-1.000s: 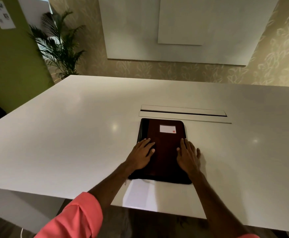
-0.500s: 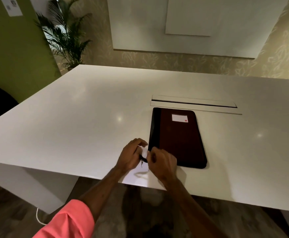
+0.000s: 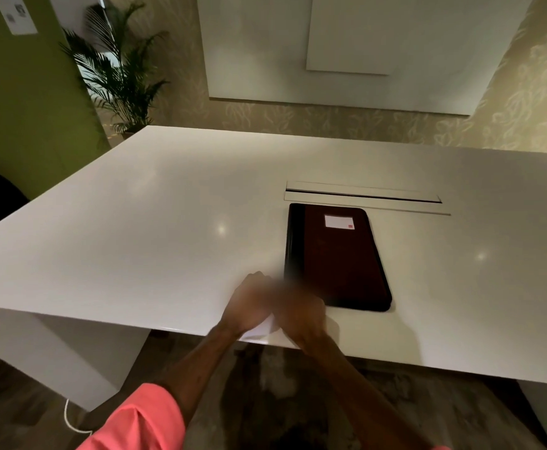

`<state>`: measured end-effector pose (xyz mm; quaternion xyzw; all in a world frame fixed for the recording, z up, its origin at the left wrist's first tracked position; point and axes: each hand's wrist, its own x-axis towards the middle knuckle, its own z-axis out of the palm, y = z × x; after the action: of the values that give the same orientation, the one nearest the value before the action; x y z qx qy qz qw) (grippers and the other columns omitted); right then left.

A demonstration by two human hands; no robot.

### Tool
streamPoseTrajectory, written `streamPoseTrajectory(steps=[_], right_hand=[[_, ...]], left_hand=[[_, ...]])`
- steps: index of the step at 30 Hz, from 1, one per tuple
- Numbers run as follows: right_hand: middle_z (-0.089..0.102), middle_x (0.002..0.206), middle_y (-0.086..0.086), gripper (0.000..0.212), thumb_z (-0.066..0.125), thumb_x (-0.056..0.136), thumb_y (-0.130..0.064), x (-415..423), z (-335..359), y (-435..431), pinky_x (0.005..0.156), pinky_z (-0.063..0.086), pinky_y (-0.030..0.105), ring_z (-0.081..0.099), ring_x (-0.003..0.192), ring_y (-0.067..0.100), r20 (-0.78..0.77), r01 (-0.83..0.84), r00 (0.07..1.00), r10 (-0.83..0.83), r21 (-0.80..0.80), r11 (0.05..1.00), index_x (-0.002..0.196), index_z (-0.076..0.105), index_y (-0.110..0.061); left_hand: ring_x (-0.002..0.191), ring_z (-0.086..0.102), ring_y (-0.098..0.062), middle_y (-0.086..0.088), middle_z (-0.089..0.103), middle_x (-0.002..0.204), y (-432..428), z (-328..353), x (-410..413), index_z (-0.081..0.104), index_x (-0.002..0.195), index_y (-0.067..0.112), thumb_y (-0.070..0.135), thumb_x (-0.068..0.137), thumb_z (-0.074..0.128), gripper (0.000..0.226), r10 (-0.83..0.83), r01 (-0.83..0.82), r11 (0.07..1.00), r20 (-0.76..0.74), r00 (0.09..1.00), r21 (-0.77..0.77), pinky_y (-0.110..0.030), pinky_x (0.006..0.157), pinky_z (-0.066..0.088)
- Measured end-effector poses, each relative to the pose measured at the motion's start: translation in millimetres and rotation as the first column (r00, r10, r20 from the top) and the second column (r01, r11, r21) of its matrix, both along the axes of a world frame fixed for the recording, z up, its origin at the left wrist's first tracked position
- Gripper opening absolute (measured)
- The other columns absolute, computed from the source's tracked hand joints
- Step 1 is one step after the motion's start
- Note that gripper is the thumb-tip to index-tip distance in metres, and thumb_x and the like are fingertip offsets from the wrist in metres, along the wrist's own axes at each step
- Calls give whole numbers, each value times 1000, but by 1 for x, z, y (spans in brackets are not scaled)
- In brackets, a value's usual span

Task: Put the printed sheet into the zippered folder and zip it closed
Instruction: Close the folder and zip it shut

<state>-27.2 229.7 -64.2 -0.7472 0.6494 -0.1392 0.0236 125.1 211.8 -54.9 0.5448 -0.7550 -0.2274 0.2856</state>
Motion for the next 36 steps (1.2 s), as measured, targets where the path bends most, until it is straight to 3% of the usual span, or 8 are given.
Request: streamPoseTrajectory(steps=[4, 10, 18, 22, 26, 32, 36], right_hand=[[76, 94, 1, 26, 50, 105, -40, 1, 3, 1, 75, 57, 35, 74, 83, 23, 31, 26, 999, -26, 7, 1000, 108, 68, -22], [74, 88, 0, 21, 51, 102, -36, 2, 3, 4, 72, 57, 35, 72, 77, 22, 55, 54, 997, -53, -18, 998, 100, 65, -22], [71, 78, -2, 18, 56, 98, -35, -4, 7, 8, 68, 53, 30, 69, 70, 18, 79, 98, 992, -96, -12, 995, 91, 66, -22], [68, 76, -5, 17, 60, 98, -40, -25, 9, 14, 71, 51, 29, 60, 65, 11, 104, 147, 984, -148, 11, 989, 91, 63, -25], [51, 59, -10, 21, 63, 95, -35, -60, 13, 17, 60, 42, 24, 51, 52, 9, 114, 250, 962, -248, -7, 968, 77, 58, -26], [49, 53, -7, 27, 65, 93, -34, -106, 11, 24, 54, 52, 28, 50, 47, 11, 168, 386, 909, -381, -1, 922, 71, 60, -18], [53, 56, -7, 24, 64, 97, -34, -106, 2, 33, 55, 52, 29, 55, 49, 13, 170, 394, 907, -385, -23, 919, 79, 59, -19]], left_hand=[[106, 65, -14, 7, 73, 108, 3, 2, 1, 72, 109, 20, 4, 95, 63, 23, -4, 3, 1000, -23, 1000, -25, -34, 98, 56], [99, 65, -19, 2, 73, 101, 1, 0, 3, 68, 103, 13, 12, 104, 62, 6, 9, -11, 999, -49, 999, -49, -42, 94, 56], [110, 67, -29, -11, 74, 112, 4, -1, 4, 70, 105, -2, -3, 101, 61, 10, 8, -12, 991, -32, 999, -135, -46, 100, 53], [107, 66, -30, -10, 74, 109, 8, -2, 4, 70, 102, 0, -2, 100, 60, 10, 33, -27, 986, 34, 999, -167, -47, 96, 52], [103, 66, -26, -5, 74, 106, 9, -1, 3, 69, 102, 6, 5, 101, 59, 10, 73, -51, 983, 117, 990, -179, -43, 95, 51], [95, 65, -19, 1, 73, 98, 7, 3, -1, 69, 96, 12, 13, 97, 59, 10, 146, -113, 980, 203, 968, -163, -40, 95, 51], [95, 65, -20, 1, 71, 97, -5, 14, -16, 66, 101, 15, 22, 102, 54, 14, 280, -236, 946, 194, 940, -224, -37, 92, 51]])
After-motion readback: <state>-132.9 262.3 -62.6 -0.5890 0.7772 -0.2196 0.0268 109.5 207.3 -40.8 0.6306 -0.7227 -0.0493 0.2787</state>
